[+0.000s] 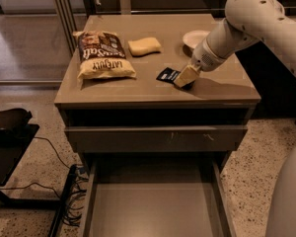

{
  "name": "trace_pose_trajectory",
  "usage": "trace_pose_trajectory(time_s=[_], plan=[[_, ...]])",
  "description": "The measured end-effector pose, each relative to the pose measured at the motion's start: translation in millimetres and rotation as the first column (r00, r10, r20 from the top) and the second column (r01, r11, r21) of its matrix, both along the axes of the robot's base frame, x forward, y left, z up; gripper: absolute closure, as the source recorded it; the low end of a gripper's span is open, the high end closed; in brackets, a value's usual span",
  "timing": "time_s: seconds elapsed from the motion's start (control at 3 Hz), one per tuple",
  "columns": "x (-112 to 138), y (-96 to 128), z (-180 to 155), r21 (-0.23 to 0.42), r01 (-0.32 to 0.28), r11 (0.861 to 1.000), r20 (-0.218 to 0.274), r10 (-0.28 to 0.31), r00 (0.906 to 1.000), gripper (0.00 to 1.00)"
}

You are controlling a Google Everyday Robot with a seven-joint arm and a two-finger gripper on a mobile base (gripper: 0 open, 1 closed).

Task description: Place rxbar blueberry into middle drawer

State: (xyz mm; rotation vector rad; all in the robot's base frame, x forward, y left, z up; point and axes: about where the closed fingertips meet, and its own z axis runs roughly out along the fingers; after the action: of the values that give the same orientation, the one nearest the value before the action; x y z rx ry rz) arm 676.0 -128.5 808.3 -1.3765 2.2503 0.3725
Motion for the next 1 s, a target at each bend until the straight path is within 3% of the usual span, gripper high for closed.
trace_pose_trajectory(time_s=[0.33, 0.67, 1.0], plan=[[0, 0, 9, 0.000, 0.000, 1.000, 0.000, 0.000, 1.0000, 1.00], [-13, -1, 16, -0.034, -0.039, 0.999, 0.022, 0.040, 0.9990, 1.00], [-42, -10, 31, -0.062, -0.079, 0.995, 0.053, 0.082, 0.9952, 1.00]])
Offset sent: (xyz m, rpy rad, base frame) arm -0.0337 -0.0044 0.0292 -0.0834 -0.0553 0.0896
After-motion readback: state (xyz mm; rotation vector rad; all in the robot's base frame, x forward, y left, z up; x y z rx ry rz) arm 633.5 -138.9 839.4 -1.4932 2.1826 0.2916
